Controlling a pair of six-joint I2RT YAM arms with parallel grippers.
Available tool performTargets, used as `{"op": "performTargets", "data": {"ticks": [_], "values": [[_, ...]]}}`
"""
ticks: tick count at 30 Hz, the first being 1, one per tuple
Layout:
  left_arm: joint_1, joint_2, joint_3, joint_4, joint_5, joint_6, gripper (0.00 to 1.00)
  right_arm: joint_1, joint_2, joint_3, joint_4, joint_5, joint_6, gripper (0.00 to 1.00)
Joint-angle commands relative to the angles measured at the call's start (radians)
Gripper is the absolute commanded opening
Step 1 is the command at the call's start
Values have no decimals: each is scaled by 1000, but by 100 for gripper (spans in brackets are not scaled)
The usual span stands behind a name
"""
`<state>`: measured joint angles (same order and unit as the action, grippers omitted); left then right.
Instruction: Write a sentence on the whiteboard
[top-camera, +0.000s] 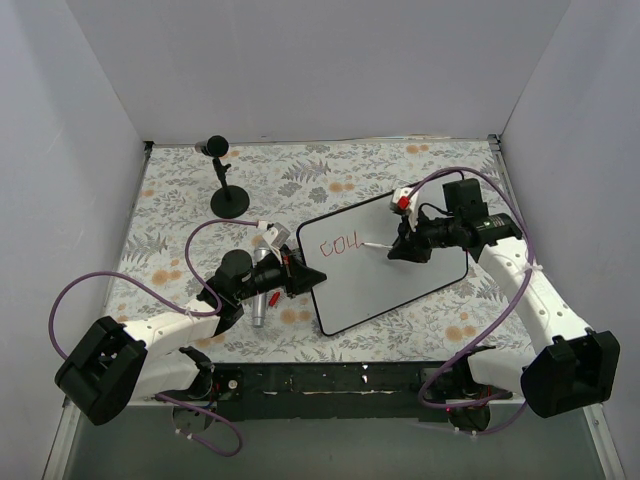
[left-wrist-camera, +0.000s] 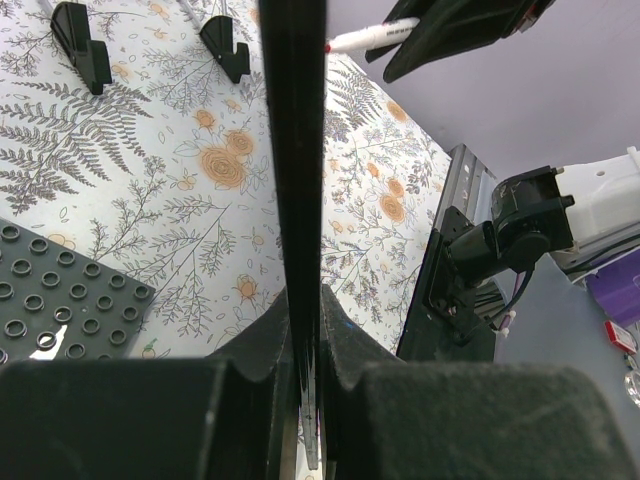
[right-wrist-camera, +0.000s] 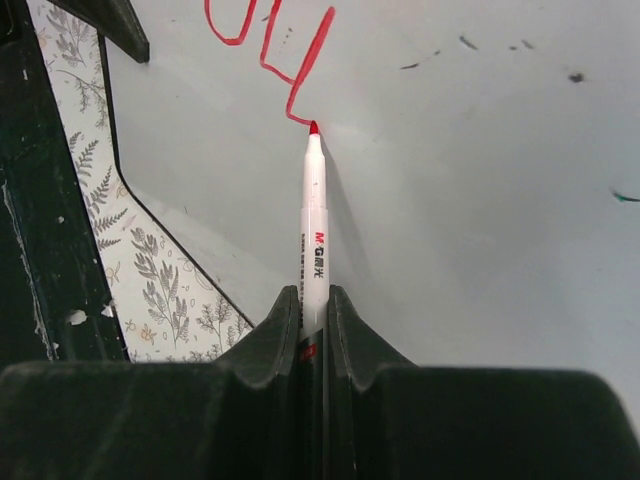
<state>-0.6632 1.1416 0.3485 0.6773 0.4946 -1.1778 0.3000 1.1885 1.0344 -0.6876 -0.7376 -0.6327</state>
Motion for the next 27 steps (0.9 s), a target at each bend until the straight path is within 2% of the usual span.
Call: {"op": "performTargets", "data": {"ticks": [1,7,27], "values": [[-3,-11,4,2,-1,67,0,-30,-27,87,-23,-83,-25,1],[-3,-13,4,1,-1,69,0,-30,-52,119,-47,-157,-41,1],[-3,-19,7,-24,5,90,0,-59,-109,41,14,-78,-39,1]]}}
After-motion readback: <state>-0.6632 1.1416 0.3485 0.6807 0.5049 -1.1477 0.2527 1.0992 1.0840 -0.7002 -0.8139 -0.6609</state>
